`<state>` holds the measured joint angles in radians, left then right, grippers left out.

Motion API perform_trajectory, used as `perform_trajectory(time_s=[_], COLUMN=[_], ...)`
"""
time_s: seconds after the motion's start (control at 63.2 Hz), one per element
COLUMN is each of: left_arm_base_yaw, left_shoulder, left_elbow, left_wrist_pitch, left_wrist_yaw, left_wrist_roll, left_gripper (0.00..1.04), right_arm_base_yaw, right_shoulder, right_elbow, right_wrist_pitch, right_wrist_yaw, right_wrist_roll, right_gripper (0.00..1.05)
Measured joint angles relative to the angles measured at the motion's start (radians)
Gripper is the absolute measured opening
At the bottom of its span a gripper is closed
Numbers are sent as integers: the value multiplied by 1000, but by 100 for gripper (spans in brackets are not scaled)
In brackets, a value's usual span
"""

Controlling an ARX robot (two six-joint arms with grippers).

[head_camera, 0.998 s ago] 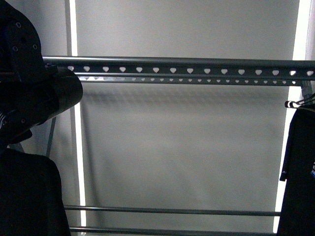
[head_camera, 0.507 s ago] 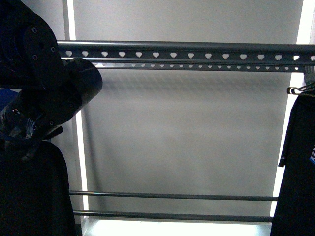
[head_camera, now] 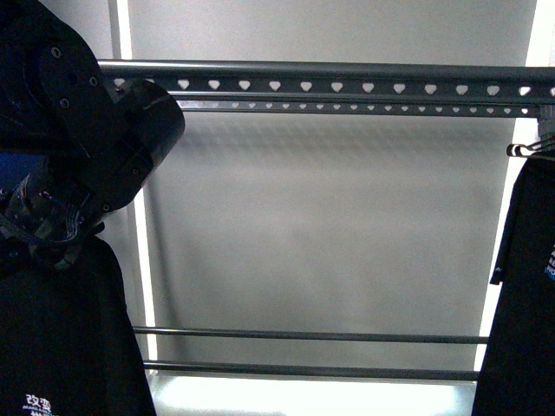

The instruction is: Hang clothes on hanger

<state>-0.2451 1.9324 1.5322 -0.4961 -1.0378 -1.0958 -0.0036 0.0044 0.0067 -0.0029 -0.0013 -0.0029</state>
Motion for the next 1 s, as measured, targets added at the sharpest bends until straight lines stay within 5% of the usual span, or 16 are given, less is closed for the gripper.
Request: perform_trajectory(time_s=[0.206, 0.412, 0.618, 0.76, 0.934, 0.998], left_arm_base_yaw=[14, 14, -3, 50, 245, 307], left_shoulder=[-24, -188, -485, -571, -486, -434], left_elbow=[-56, -283, -569, -632, -486, -333], left_wrist_pitch=[22, 387, 783, 858, 854, 688], left_wrist_yaw=[19, 118, 408, 830, 1680, 2014], left_wrist_roll=[7, 223, 533, 767, 1059, 1226], left_gripper=[5, 5, 5, 5, 5, 5], right_arm_base_yaw=[0, 0, 0, 0, 0, 0], right_shoulder=[0, 0, 0, 0, 0, 0], right_elbow=[0, 0, 0, 0, 0, 0], right_wrist_pitch=[0, 0, 0, 0, 1, 1], right_wrist_yaw=[0, 0, 0, 0, -2, 0], right_wrist_roll=[0, 0, 0, 0, 0, 0], right_gripper=[97, 97, 97, 97, 97, 97])
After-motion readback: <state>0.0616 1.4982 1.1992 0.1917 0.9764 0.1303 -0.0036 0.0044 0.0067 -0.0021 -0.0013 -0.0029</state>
